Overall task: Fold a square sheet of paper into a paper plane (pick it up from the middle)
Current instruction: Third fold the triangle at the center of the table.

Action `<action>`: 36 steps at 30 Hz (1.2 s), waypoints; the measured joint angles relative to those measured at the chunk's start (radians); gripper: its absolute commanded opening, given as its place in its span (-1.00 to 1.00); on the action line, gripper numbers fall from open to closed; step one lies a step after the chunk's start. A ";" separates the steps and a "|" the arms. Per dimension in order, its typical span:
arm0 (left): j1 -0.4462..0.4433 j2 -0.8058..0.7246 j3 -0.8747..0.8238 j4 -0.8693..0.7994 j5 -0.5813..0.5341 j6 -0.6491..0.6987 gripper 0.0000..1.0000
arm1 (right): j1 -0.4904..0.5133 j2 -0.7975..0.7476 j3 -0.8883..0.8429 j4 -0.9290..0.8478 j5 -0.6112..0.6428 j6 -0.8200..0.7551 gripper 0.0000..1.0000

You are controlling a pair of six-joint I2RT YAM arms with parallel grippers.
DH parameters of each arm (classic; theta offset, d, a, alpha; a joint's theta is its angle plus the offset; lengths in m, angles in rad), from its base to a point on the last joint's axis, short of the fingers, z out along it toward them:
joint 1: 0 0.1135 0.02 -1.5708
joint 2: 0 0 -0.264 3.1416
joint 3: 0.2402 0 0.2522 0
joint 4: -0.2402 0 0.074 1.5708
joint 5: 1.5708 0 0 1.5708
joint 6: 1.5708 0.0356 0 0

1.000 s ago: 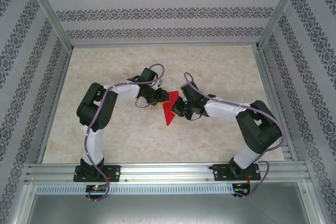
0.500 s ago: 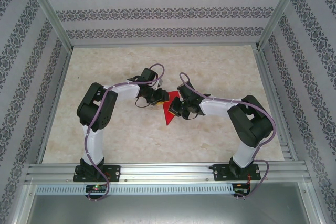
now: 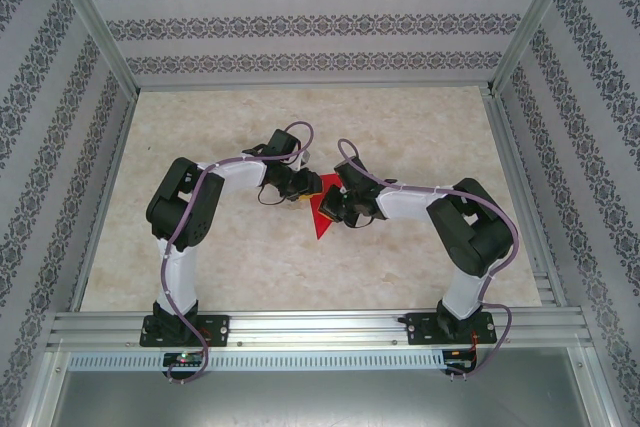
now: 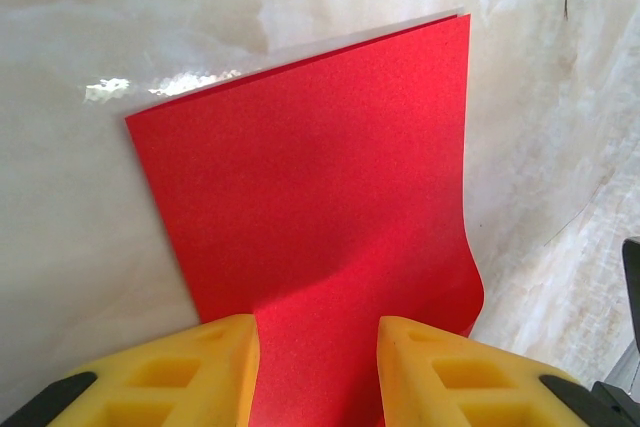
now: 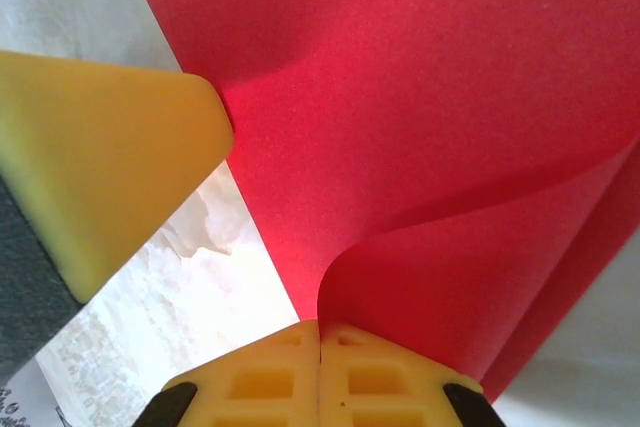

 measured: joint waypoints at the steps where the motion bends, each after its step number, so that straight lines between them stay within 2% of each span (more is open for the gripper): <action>1: 0.000 0.000 0.000 0.000 0.000 0.000 -0.24 | 0.000 0.000 0.001 0.000 0.000 0.000 -0.95; 36: 0.000 0.000 0.000 0.000 0.002 0.000 -0.23 | 0.000 0.026 0.002 0.006 0.011 0.003 -0.93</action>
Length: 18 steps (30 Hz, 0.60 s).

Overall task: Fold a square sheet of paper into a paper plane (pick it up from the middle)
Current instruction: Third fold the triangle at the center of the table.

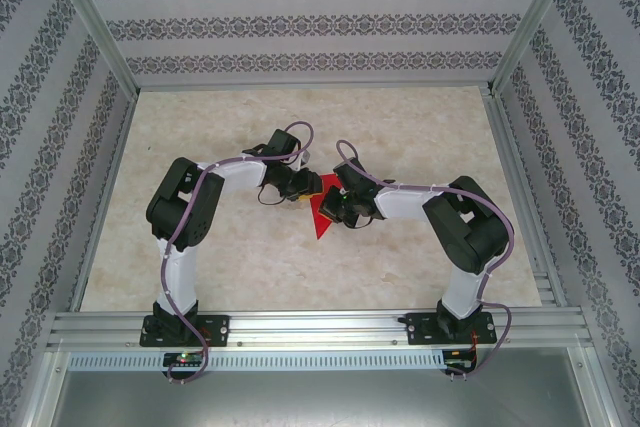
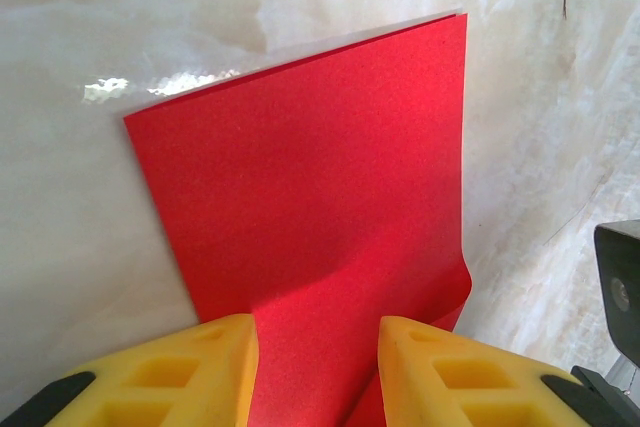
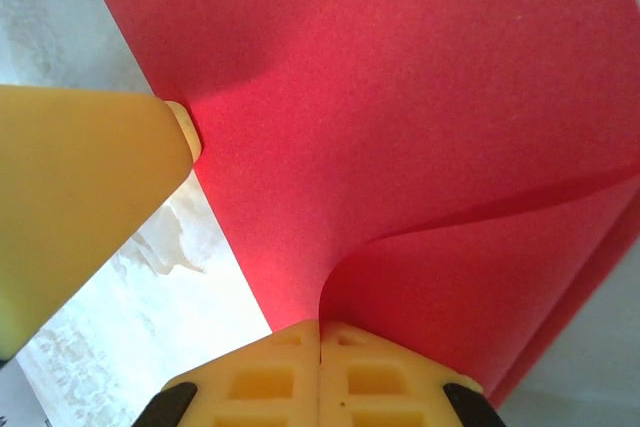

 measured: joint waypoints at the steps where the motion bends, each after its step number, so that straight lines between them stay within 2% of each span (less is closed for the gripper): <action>1: 0.000 0.000 0.000 0.000 0.000 0.000 -0.23 | 0.000 0.000 0.000 0.000 0.000 0.000 -0.93; 10: 0.000 0.000 0.000 0.000 0.000 0.000 -0.23 | 0.000 0.006 0.000 0.000 0.003 0.000 -0.90; 18: 0.014 -0.008 0.002 -0.017 -0.001 -0.001 -0.20 | 0.000 0.011 0.004 0.010 0.002 0.007 -0.56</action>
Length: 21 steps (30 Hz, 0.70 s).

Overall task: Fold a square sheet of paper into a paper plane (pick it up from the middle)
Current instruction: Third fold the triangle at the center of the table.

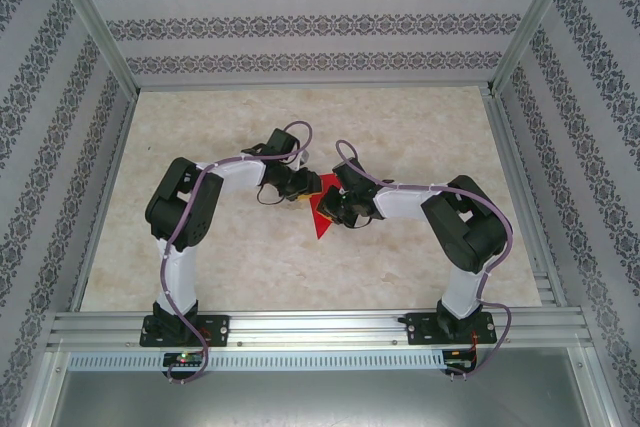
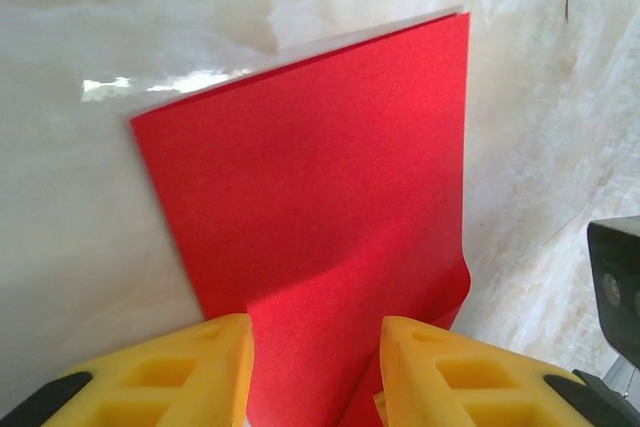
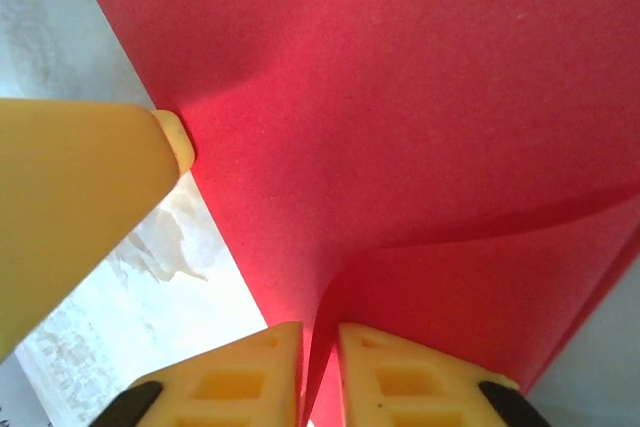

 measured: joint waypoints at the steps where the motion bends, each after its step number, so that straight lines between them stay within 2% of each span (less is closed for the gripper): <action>1: 0.009 -0.005 0.002 -0.010 -0.003 0.000 -0.21 | 0.000 0.000 0.000 0.002 -0.001 0.001 -0.52; 8: 0.100 -0.070 0.005 -0.036 -0.031 -0.001 -0.17 | 0.001 0.000 0.000 0.024 -0.010 0.006 -0.22; 12: 0.128 -0.098 0.005 -0.036 -0.035 -0.001 -0.15 | 0.005 0.000 0.000 0.042 -0.012 0.016 -0.11; 16: 0.129 -0.107 0.005 -0.036 -0.032 -0.001 -0.15 | 0.005 0.000 0.000 0.047 -0.014 0.016 -0.12; 21: 0.129 -0.113 -0.021 -0.035 -0.023 0.000 -0.17 | 0.005 0.000 0.000 0.045 -0.013 0.017 -0.25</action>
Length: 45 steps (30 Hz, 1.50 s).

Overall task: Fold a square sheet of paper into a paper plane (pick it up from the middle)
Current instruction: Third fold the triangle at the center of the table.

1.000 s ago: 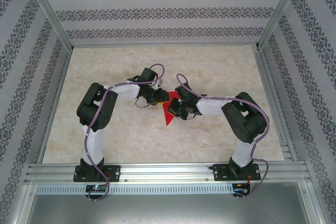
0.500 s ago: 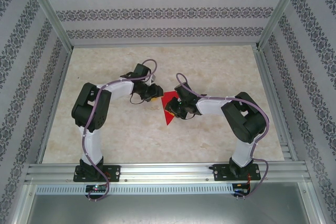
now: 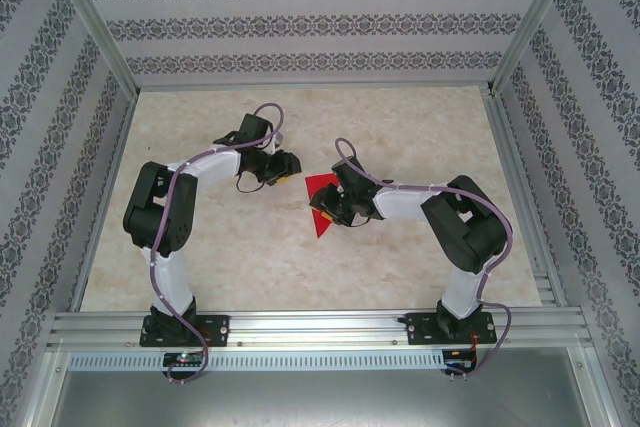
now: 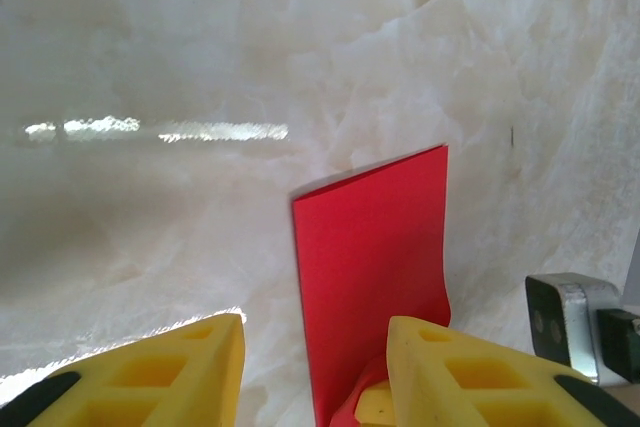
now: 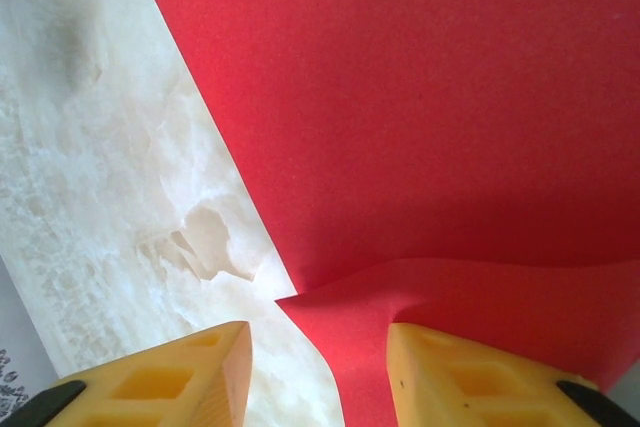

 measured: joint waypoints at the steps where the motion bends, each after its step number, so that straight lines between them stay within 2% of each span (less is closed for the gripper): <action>1: -0.001 -0.002 -0.008 0.000 0.003 0.000 -0.18 | 0.000 0.000 0.000 -0.002 0.002 0.000 -0.31; 5: -0.003 -0.010 -0.036 0.000 0.019 0.000 -0.26 | 0.000 0.000 -0.009 -0.003 0.010 0.002 -0.49; 13: -0.047 -0.026 -0.101 0.007 0.056 -0.004 -0.64 | 0.000 0.000 -0.022 -0.014 0.022 0.002 -0.89; 16: -0.080 -0.026 -0.120 0.012 0.076 -0.009 -0.76 | 0.000 0.000 -0.022 -0.014 0.021 0.002 -0.94; 25: -0.146 -0.026 -0.135 0.035 0.113 -0.016 -0.90 | 0.000 0.000 -0.023 -0.014 0.020 0.002 -0.99; 37: -0.173 0.039 -0.105 0.037 0.116 -0.018 -0.93 | 0.000 0.000 -0.023 -0.013 0.019 0.002 -1.00; 45: -0.177 0.066 -0.089 0.034 0.080 -0.018 -0.94 | 0.000 -0.001 -0.027 -0.008 0.018 0.001 -1.00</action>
